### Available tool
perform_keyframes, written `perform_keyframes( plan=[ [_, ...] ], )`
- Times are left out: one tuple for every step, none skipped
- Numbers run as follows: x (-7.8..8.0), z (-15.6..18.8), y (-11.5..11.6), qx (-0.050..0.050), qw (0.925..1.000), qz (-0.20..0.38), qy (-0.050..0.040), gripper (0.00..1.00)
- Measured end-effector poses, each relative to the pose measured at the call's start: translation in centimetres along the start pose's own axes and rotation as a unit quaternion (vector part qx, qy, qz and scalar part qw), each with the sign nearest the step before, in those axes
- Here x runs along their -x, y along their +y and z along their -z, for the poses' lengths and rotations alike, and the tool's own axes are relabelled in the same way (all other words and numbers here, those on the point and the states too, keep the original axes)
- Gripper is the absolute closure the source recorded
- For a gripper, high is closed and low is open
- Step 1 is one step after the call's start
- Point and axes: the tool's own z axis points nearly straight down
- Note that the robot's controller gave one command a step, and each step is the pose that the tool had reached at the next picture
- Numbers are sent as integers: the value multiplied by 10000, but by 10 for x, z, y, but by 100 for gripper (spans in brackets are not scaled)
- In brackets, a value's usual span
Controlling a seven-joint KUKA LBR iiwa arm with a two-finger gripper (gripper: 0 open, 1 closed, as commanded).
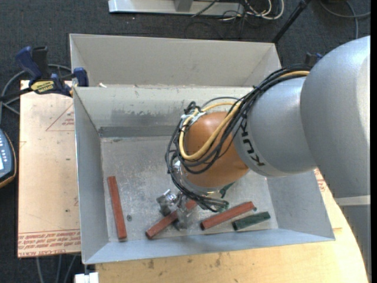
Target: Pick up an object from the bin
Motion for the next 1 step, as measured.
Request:
perform_keyframes(
  plan=[
    [2,147,-18,-18,9984,-571,-29,100]
  ],
)
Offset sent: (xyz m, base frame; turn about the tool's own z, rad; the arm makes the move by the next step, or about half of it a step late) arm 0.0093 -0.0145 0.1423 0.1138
